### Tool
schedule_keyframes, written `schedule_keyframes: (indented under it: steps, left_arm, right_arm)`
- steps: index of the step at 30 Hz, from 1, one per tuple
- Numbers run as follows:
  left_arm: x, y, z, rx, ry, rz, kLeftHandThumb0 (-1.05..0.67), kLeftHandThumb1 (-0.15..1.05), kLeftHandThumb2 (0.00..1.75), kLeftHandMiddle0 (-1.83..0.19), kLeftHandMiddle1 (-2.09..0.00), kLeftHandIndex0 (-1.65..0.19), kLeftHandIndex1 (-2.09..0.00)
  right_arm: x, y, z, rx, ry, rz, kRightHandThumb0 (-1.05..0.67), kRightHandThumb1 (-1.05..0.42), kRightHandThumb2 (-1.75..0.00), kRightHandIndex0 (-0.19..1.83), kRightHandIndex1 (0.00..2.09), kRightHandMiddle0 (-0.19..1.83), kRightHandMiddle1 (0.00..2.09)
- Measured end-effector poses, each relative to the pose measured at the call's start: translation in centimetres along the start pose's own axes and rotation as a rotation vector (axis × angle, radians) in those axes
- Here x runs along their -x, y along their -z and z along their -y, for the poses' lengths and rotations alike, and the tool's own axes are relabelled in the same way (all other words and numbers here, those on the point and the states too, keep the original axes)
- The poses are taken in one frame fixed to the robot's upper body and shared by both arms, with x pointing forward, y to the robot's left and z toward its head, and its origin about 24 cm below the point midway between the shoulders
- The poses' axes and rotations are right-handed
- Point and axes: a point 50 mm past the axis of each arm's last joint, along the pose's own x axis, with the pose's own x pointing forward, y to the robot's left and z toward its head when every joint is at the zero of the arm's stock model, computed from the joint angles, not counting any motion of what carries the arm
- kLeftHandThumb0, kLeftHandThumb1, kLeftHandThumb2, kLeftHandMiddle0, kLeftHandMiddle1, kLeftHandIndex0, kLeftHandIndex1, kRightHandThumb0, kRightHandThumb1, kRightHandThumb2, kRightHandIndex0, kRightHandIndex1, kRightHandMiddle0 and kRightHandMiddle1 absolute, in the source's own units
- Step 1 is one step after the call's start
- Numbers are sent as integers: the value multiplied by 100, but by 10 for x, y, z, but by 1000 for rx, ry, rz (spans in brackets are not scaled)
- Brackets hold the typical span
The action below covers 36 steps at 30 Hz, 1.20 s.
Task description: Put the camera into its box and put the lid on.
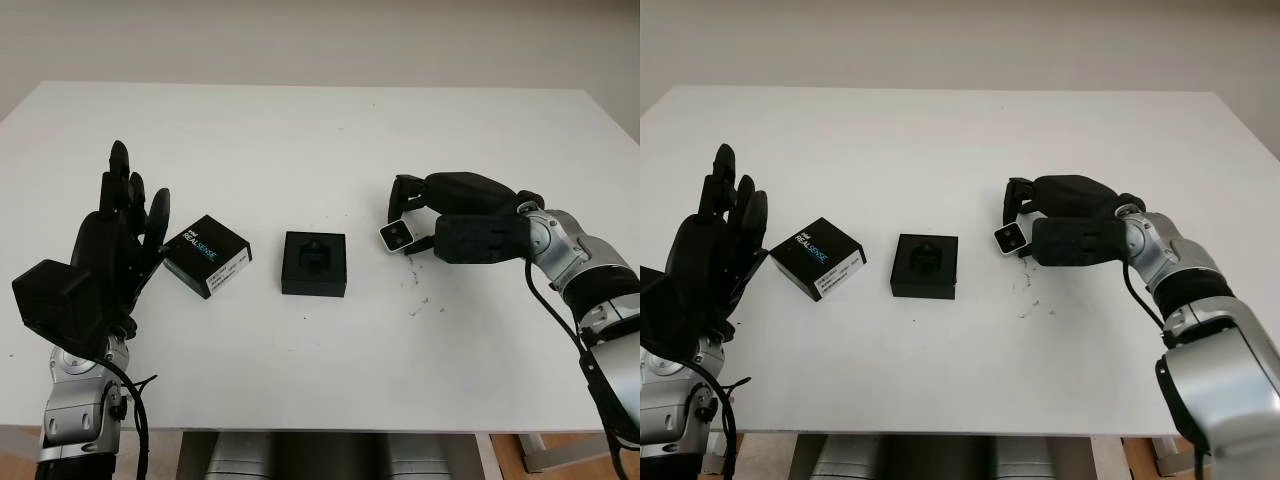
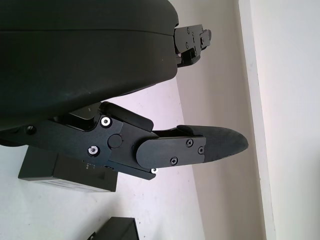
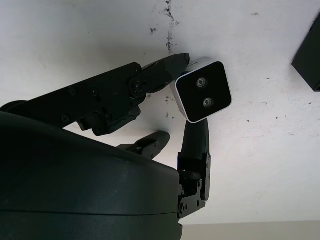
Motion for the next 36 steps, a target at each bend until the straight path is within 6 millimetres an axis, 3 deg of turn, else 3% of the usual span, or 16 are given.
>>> schedule_keyframes:
  steps: [13, 29, 36]
  left_arm:
    - [0, 0, 0, -3, -1, -3, -70, 105, 44, 13, -6, 14, -6]
    - [0, -1, -3, -15, 10, -3, -70, 105, 44, 13, -5, 15, -5]
    - [0, -1, -3, -11, 12, -4, -70, 105, 43, 13, -5, 15, -5]
  right_arm:
    - [3, 5, -1, -109, -1, -19, -31, -95, -6, 45, 4, 22, 180]
    - [11, 0, 23, -376, 85, 88, -40, -97, -5, 38, 3, 27, 187]
    - [12, -4, 20, -446, 84, 120, -42, -96, -5, 35, 3, 29, 187]
